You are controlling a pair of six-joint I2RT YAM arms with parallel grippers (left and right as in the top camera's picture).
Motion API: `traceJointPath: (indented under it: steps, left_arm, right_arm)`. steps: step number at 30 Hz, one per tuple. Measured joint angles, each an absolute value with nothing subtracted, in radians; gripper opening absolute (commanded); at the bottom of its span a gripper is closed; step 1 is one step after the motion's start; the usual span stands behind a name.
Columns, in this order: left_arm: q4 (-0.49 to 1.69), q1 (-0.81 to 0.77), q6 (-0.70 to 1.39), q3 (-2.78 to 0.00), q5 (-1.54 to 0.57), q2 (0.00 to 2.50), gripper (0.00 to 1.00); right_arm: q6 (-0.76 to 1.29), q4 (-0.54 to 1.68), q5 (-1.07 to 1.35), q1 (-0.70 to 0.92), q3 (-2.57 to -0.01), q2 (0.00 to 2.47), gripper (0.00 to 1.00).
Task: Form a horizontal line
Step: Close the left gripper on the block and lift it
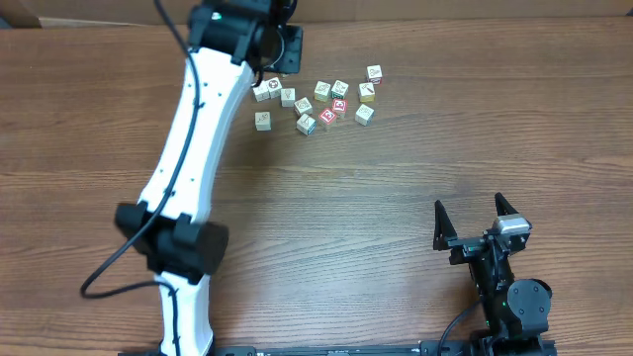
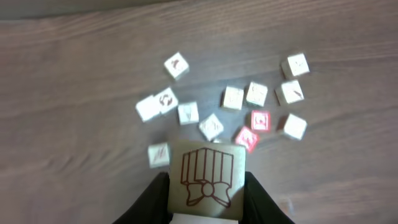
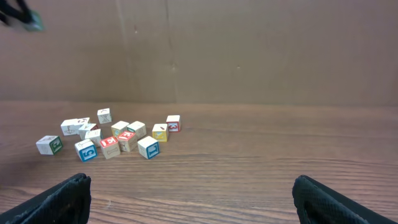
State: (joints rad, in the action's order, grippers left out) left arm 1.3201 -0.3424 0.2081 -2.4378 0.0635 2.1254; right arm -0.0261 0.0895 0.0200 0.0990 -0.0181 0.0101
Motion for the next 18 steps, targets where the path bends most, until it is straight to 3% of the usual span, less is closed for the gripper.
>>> traceJointPath:
  steps: [18]
  left_arm:
    - [1.662,-0.349,0.273,-2.444,0.060,2.076,0.21]
  right_arm:
    - [-0.027,0.090,0.020,0.099,-0.018,0.010,1.00]
